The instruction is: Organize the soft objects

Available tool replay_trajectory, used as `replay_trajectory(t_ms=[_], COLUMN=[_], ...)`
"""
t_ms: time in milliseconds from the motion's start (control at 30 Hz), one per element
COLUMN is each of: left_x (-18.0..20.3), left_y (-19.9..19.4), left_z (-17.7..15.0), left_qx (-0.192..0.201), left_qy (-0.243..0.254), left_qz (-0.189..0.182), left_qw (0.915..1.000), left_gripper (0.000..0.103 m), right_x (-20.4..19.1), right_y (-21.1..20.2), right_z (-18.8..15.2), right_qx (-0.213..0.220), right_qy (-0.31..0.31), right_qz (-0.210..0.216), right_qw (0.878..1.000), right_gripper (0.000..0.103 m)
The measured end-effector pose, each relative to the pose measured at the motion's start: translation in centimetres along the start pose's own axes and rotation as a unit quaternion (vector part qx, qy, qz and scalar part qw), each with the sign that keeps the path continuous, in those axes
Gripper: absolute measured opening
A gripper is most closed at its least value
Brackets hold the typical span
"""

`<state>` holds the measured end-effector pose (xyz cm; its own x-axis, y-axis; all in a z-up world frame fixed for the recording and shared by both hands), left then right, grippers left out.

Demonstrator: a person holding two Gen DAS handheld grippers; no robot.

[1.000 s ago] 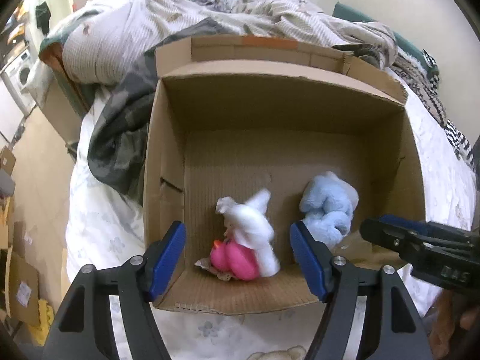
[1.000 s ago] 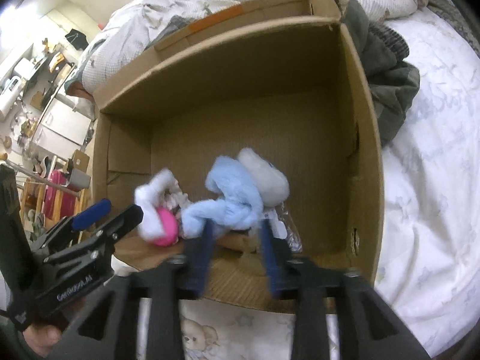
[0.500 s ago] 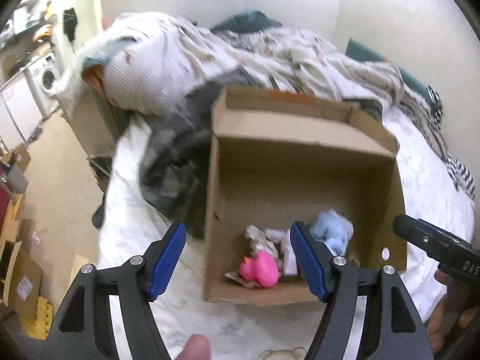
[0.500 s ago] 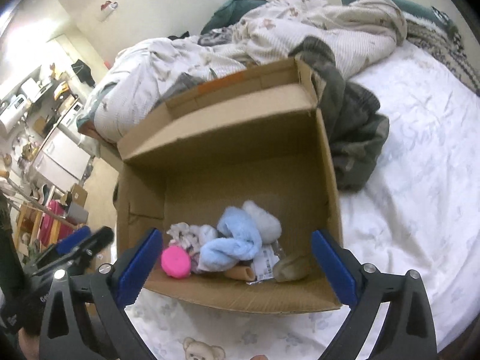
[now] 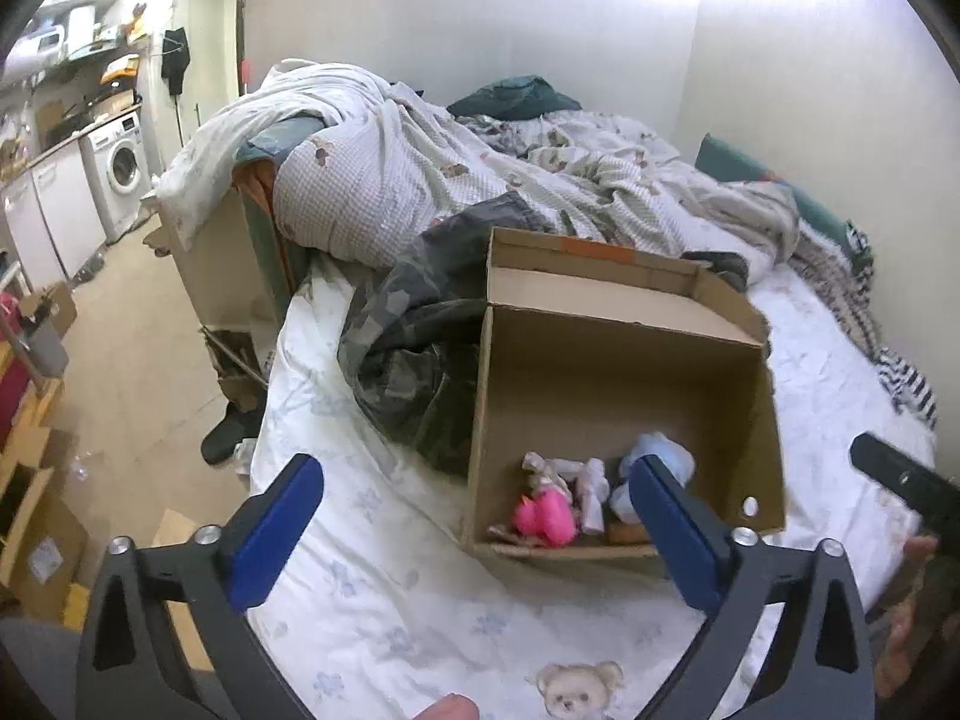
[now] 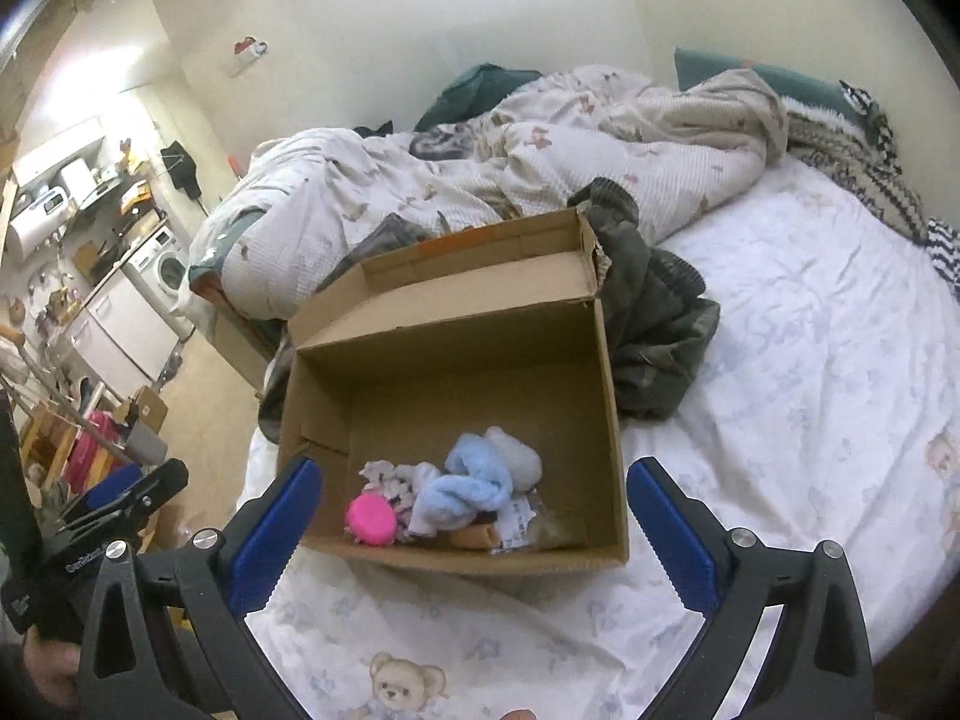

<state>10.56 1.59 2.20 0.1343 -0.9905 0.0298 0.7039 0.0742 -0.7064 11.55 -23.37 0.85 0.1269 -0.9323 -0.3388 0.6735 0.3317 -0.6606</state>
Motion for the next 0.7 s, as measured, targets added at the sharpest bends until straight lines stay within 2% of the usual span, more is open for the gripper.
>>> replay_trajectory(t_ms=[167,400,500,567,700], left_x=[0.0,0.9,1.2,1.2,0.9], left_y=[-1.6,-3.0,-2.9,-2.8,-2.2], left_z=[-1.8,-4.2,-4.5,-4.4,-4.6], left_qx=[-0.014,0.011,0.015,0.019,0.01], left_qy=[-0.004,0.031,0.031,0.033,0.028], left_qz=[-0.03,0.011,0.004,0.013,0.009], left_qw=[0.9994,0.9994,0.9994,0.9992,0.9995], left_gripper=[0.102,0.102,0.102,0.102,0.102], right_x=[-1.1,-1.7,-1.4,-1.2,-1.1], right_y=[-1.1,-1.0,-0.7,-0.5,-0.3], right_z=[-2.7,-5.7,-5.8,-5.8,-5.9], right_qx=[0.005,-0.002,-0.002,-0.002,-0.001], right_qy=[-0.015,-0.011,-0.01,-0.011,-0.018], right_qz=[-0.009,-0.011,-0.019,-0.029,-0.042], right_qw=[1.0,1.0,1.0,1.0,0.999], right_gripper=[0.103,0.103,0.103,0.103,0.103])
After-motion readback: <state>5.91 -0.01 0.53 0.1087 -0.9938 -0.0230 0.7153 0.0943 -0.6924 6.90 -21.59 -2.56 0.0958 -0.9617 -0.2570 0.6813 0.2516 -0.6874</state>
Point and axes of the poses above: each gripper's, at about its wrist camera, not at the fingertips, and y roughly the way its jaws point, x to its right, z to its top, the point moved 5 cm from there along y, roughly the way its jaws point, and after that the axes turned 6 degrees about z, right-handed, at the moved point
